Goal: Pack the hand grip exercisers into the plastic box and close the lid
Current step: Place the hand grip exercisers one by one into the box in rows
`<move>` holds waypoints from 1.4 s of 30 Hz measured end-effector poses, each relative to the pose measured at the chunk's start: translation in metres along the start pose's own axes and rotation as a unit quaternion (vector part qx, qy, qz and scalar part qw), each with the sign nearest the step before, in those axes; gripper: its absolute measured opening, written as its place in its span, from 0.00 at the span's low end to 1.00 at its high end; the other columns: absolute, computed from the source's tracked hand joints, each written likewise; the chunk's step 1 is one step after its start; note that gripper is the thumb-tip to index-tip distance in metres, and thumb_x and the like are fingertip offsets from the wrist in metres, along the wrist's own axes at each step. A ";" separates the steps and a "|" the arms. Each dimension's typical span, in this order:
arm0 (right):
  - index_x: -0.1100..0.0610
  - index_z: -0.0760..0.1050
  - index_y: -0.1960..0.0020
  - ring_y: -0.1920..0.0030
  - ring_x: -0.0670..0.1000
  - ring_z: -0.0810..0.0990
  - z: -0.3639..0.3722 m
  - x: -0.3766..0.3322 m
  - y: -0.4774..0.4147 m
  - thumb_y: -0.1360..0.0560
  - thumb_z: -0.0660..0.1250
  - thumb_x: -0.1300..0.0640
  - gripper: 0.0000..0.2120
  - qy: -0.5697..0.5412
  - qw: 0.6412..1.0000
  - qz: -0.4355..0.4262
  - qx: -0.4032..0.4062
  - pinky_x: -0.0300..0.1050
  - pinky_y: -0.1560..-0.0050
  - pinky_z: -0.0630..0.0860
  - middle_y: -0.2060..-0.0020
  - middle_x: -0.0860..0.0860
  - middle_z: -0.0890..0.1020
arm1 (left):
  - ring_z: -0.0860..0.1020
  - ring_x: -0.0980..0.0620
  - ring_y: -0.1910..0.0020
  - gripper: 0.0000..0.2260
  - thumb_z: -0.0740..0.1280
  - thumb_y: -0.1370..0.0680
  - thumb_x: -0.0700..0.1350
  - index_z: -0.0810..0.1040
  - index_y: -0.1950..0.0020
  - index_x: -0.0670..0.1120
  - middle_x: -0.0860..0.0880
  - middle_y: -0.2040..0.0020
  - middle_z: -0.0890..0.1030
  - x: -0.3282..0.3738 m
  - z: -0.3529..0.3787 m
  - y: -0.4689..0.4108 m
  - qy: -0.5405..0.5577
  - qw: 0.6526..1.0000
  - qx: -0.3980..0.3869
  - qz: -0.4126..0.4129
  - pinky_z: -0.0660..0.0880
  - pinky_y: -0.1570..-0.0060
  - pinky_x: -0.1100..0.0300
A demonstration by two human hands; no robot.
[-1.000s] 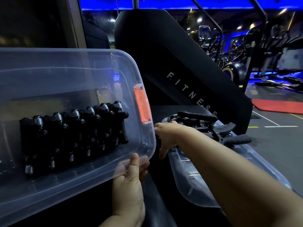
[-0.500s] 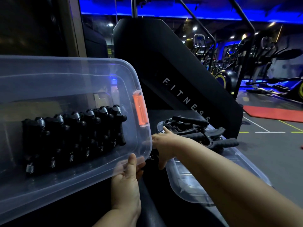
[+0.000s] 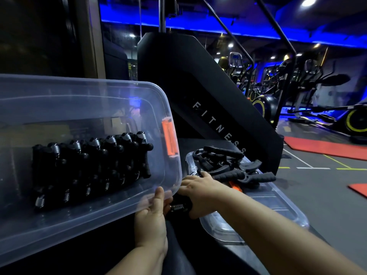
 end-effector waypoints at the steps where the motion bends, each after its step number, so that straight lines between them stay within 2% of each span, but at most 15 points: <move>1: 0.44 0.61 0.26 0.27 0.49 0.59 0.000 -0.001 0.004 0.33 0.70 0.46 0.38 -0.004 1.000 0.004 0.006 0.68 0.32 0.55 0.28 0.43 0.64 | 0.80 0.52 0.60 0.11 0.67 0.27 0.51 0.79 0.60 0.44 0.49 0.64 0.84 0.000 -0.001 0.000 0.003 1.000 0.002 -0.003 0.73 0.57 0.60; 5: 0.43 0.58 0.26 0.27 0.47 0.58 0.006 -0.002 0.018 0.34 0.70 0.45 0.40 -0.033 0.998 0.022 0.038 0.66 0.32 0.56 0.27 0.41 0.63 | 0.78 0.52 0.62 0.10 0.67 0.24 0.49 0.78 0.59 0.43 0.48 0.65 0.83 0.000 -0.007 0.002 0.018 0.999 0.028 -0.020 0.72 0.58 0.59; 11: 0.41 0.55 0.25 0.26 0.45 0.55 0.016 0.008 0.044 0.34 0.69 0.43 0.41 -0.111 0.986 0.073 0.096 0.58 0.33 0.57 0.27 0.39 0.61 | 0.79 0.54 0.59 0.08 0.67 0.24 0.52 0.76 0.58 0.48 0.52 0.63 0.84 0.004 -0.011 0.006 0.012 0.998 0.049 -0.032 0.72 0.57 0.60; 16: 0.40 0.58 0.26 0.28 0.42 0.57 0.022 0.005 0.060 0.33 0.65 0.40 0.36 -0.135 0.974 0.098 0.153 0.54 0.34 0.59 0.29 0.37 0.64 | 0.79 0.55 0.59 0.09 0.67 0.24 0.52 0.77 0.59 0.48 0.52 0.61 0.84 0.008 -0.011 0.011 0.011 0.997 0.056 -0.046 0.71 0.58 0.61; 23: 0.39 0.65 0.30 0.30 0.40 0.61 0.023 -0.007 0.068 0.34 0.65 0.35 0.33 -0.161 0.956 0.127 0.208 0.48 0.32 0.51 0.33 0.36 0.68 | 0.75 0.55 0.63 0.12 0.67 0.24 0.55 0.79 0.62 0.49 0.51 0.61 0.81 0.009 -0.015 0.012 0.008 0.996 0.061 -0.068 0.70 0.59 0.61; 32: 0.42 0.67 0.31 0.30 0.41 0.64 0.026 -0.020 0.076 0.31 0.63 0.39 0.28 -0.149 0.952 0.122 0.237 0.57 0.26 0.43 0.34 0.38 0.70 | 0.76 0.54 0.60 0.11 0.67 0.24 0.55 0.78 0.61 0.49 0.50 0.59 0.82 0.007 -0.019 0.015 0.008 0.994 0.066 -0.086 0.70 0.56 0.59; 34: 0.44 0.68 0.31 0.30 0.43 0.65 0.023 -0.021 0.077 0.30 0.64 0.41 0.28 -0.157 0.951 0.111 0.242 0.52 0.26 0.43 0.33 0.39 0.70 | 0.75 0.54 0.60 0.12 0.67 0.24 0.56 0.77 0.60 0.48 0.50 0.59 0.82 0.008 -0.021 0.014 0.005 0.994 0.069 -0.087 0.70 0.56 0.60; 36: 0.46 0.69 0.30 0.32 0.45 0.67 0.020 -0.022 0.079 0.30 0.66 0.44 0.29 -0.169 0.948 0.101 0.248 0.42 0.28 0.46 0.33 0.42 0.71 | 0.75 0.54 0.61 0.12 0.67 0.24 0.56 0.77 0.58 0.47 0.51 0.59 0.82 0.010 -0.024 0.014 -0.001 0.993 0.080 -0.086 0.71 0.58 0.61; 39: 0.49 0.70 0.30 0.34 0.46 0.71 0.015 -0.024 0.085 0.29 0.68 0.49 0.27 -0.209 0.936 0.106 0.261 0.31 0.37 0.57 0.33 0.43 0.73 | 0.76 0.55 0.61 0.11 0.67 0.24 0.55 0.75 0.57 0.48 0.52 0.60 0.82 0.017 -0.031 0.014 -0.004 0.991 0.102 -0.082 0.71 0.56 0.61; 42: 0.46 0.68 0.30 0.36 0.42 0.71 0.014 -0.030 0.091 0.27 0.66 0.47 0.26 -0.245 0.923 0.118 0.273 0.22 0.46 0.58 0.33 0.40 0.71 | 0.76 0.55 0.62 0.11 0.68 0.24 0.54 0.75 0.58 0.47 0.52 0.61 0.81 0.023 -0.041 0.014 -0.011 0.989 0.121 -0.079 0.71 0.58 0.62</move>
Point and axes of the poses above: each hand's wrist, its own y-axis away from the middle knuckle, its own z-axis out of the palm, x = y × z, the point moved 5 cm from there along -y, towards the middle knuckle
